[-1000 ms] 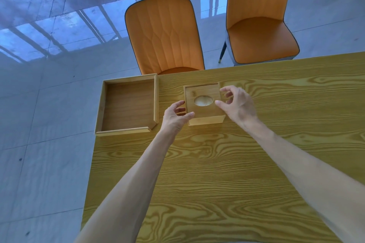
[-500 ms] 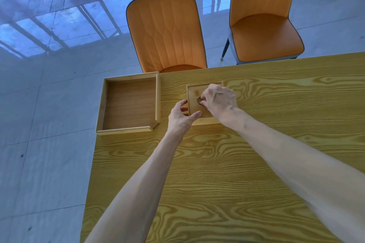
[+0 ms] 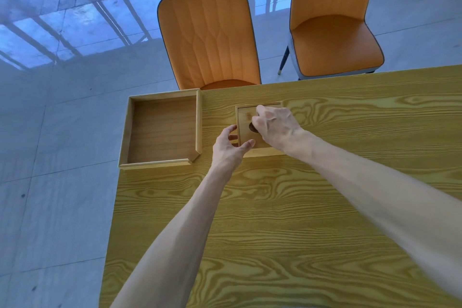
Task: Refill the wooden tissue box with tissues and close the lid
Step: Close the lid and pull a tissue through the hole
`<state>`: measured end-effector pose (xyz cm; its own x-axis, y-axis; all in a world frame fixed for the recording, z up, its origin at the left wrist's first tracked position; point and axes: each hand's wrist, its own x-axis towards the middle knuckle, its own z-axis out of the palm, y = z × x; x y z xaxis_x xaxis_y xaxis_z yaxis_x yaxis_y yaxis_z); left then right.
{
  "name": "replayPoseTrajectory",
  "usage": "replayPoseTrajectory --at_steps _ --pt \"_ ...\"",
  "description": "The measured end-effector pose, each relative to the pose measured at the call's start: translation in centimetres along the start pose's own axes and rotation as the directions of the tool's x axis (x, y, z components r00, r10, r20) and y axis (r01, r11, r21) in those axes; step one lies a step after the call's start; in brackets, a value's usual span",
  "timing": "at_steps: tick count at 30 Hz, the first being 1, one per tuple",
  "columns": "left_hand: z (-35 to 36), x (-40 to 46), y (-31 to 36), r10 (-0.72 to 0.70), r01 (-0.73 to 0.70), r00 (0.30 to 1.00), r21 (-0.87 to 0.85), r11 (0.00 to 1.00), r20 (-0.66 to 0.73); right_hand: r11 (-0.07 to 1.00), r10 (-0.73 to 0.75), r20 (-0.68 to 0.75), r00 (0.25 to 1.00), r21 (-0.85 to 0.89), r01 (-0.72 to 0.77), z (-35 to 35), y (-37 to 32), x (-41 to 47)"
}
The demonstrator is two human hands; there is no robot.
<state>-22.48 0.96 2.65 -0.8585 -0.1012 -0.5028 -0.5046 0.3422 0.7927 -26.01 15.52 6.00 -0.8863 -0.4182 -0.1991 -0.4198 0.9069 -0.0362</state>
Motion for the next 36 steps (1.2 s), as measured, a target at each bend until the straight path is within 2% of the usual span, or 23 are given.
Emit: replayPoseTrajectory --at_steps 2,5,7,10,18,22,24,30,36 --pt "0.0 0.0 0.0 0.003 -0.003 1.000 0.003 1.000 -0.001 0.999 0.000 -0.045 0.999 0.036 0.002 0.6 0.4 -0.3" --pt "0.0 0.1 0.0 0.002 -0.002 1.000 0.007 1.000 0.002 0.971 0.092 -0.150 0.984 0.231 -0.055 1.5 1.1 -0.9" --pt "0.0 0.2 -0.1 0.001 -0.001 1.000 0.008 1.000 0.006 0.935 0.153 -0.170 0.973 0.344 -0.087 1.7 1.4 -1.2" --pt "0.0 0.2 0.0 0.006 -0.006 1.000 -0.002 1.000 0.011 0.903 0.179 -0.166 0.970 0.419 -0.095 1.9 1.9 -1.5" --pt "0.1 0.0 0.1 0.008 -0.008 1.000 -0.012 1.000 0.010 0.807 0.235 -0.216 0.948 0.587 -0.067 2.6 2.1 -2.6" --pt "0.1 0.0 0.1 0.007 -0.007 1.000 -0.018 1.000 0.014 0.838 0.304 -0.226 0.926 0.526 -0.147 3.0 1.1 -1.9" --pt "0.1 -0.1 0.1 0.002 -0.001 1.000 -0.019 1.000 0.011 0.819 0.352 -0.249 0.902 0.549 -0.168 3.3 0.8 -1.8" --pt "0.3 -0.1 0.1 -0.007 0.007 1.000 -0.011 1.000 0.005 0.649 0.450 -0.312 0.836 0.758 -0.066 4.3 1.0 -3.1" --pt "0.3 -0.2 0.1 -0.008 0.008 1.000 -0.003 1.000 -0.003 0.559 0.479 -0.324 0.816 0.829 0.001 4.8 0.9 -3.4"
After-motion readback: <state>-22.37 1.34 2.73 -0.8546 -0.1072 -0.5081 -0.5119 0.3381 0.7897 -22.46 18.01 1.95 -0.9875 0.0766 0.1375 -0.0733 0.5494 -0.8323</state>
